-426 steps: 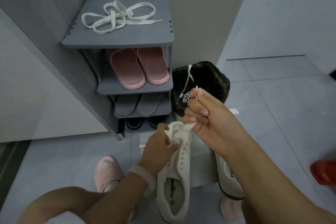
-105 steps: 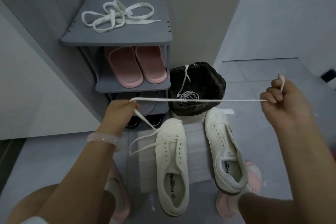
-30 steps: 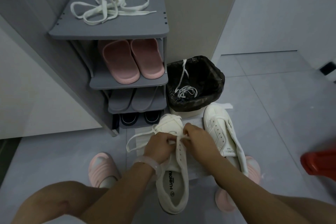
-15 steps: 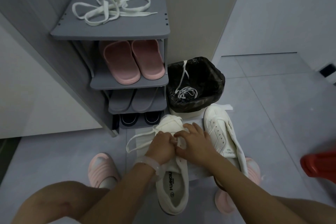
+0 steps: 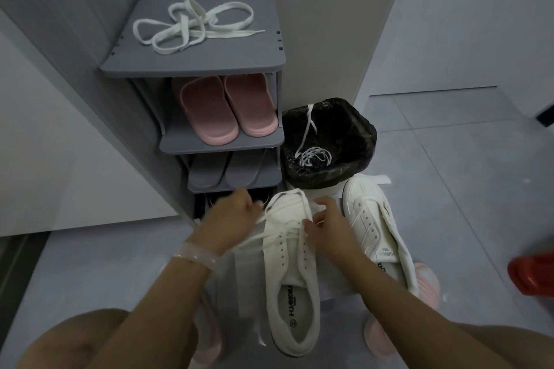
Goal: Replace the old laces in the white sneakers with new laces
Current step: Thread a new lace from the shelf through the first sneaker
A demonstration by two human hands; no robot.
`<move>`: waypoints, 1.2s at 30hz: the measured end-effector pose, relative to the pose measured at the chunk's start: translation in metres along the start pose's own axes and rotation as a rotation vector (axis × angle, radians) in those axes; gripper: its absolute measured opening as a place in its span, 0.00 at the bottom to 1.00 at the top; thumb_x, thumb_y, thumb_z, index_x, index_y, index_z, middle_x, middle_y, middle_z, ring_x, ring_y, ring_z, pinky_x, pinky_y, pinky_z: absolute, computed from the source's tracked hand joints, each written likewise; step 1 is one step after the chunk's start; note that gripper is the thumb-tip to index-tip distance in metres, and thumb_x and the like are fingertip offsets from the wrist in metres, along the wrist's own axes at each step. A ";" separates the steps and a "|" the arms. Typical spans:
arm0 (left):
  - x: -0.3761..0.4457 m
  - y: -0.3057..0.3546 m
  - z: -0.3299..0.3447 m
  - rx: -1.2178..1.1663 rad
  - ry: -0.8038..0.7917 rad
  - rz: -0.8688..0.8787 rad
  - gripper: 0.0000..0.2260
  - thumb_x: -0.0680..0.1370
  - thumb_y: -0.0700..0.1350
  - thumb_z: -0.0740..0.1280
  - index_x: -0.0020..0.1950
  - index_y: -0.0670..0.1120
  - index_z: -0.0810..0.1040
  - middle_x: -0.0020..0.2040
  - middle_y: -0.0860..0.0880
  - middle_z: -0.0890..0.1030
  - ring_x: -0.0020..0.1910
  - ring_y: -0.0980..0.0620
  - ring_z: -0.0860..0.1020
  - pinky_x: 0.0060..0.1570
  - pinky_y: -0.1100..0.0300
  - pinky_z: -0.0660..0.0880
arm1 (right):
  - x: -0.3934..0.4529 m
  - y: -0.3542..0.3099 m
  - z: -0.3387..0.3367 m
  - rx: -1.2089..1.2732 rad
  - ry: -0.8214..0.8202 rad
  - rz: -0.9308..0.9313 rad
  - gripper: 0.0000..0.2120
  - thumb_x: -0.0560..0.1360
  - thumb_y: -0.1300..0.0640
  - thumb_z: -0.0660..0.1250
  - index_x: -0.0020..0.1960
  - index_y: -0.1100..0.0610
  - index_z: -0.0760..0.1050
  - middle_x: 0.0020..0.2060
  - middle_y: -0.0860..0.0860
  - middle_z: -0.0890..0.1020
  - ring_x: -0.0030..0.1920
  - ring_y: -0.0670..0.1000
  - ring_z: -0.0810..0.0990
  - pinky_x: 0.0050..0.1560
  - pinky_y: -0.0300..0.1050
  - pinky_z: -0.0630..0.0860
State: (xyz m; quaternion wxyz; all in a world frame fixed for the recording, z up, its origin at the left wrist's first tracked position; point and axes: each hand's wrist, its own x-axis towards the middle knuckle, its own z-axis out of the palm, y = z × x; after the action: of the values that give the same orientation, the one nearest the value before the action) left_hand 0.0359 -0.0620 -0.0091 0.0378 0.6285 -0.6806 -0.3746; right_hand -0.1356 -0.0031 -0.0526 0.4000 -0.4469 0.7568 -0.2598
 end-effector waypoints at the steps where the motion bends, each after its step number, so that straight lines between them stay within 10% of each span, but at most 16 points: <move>1: 0.000 -0.002 0.013 0.074 -0.054 0.019 0.12 0.79 0.52 0.59 0.50 0.43 0.72 0.47 0.46 0.76 0.47 0.46 0.75 0.46 0.57 0.69 | 0.001 -0.002 -0.002 0.101 0.006 0.058 0.19 0.76 0.61 0.64 0.66 0.58 0.65 0.39 0.48 0.76 0.45 0.50 0.77 0.46 0.42 0.75; 11: 0.002 -0.010 0.072 0.272 -0.092 0.208 0.19 0.79 0.50 0.58 0.69 0.46 0.65 0.61 0.43 0.72 0.59 0.45 0.73 0.57 0.54 0.71 | -0.002 -0.030 -0.026 0.987 -0.397 0.310 0.06 0.79 0.61 0.59 0.54 0.57 0.72 0.32 0.52 0.75 0.28 0.49 0.76 0.38 0.44 0.79; 16: -0.001 -0.005 0.073 0.288 -0.072 0.170 0.12 0.80 0.49 0.56 0.57 0.42 0.70 0.57 0.43 0.73 0.55 0.44 0.75 0.52 0.53 0.71 | 0.005 -0.017 -0.014 -0.195 -0.166 -0.177 0.09 0.75 0.52 0.66 0.50 0.57 0.78 0.43 0.52 0.76 0.43 0.48 0.76 0.49 0.43 0.73; 19: 0.002 -0.007 0.074 0.255 -0.117 0.175 0.11 0.80 0.47 0.56 0.52 0.40 0.72 0.53 0.41 0.76 0.52 0.43 0.75 0.49 0.54 0.70 | 0.005 -0.002 0.005 -0.484 -0.260 -0.315 0.09 0.73 0.54 0.67 0.46 0.60 0.79 0.47 0.56 0.77 0.49 0.53 0.74 0.48 0.42 0.69; 27: 0.002 -0.006 0.075 0.331 -0.237 0.152 0.12 0.82 0.45 0.53 0.55 0.38 0.69 0.57 0.40 0.71 0.55 0.42 0.73 0.54 0.51 0.69 | 0.008 -0.039 -0.054 0.973 -0.243 -0.011 0.14 0.79 0.64 0.54 0.38 0.60 0.72 0.22 0.48 0.71 0.27 0.45 0.73 0.37 0.38 0.72; 36: 0.004 -0.007 0.079 0.360 -0.256 0.155 0.11 0.82 0.44 0.52 0.57 0.39 0.69 0.57 0.40 0.71 0.55 0.42 0.73 0.53 0.52 0.70 | -0.001 -0.025 -0.075 0.746 -0.209 0.107 0.11 0.79 0.59 0.57 0.50 0.60 0.79 0.17 0.45 0.60 0.20 0.44 0.60 0.38 0.39 0.69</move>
State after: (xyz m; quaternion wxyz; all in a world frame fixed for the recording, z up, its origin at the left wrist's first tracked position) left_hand -0.0001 -0.0284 -0.0708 -0.1329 0.5182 -0.7819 -0.3201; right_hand -0.1867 -0.0118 0.0078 0.6231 -0.2546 0.5877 -0.4488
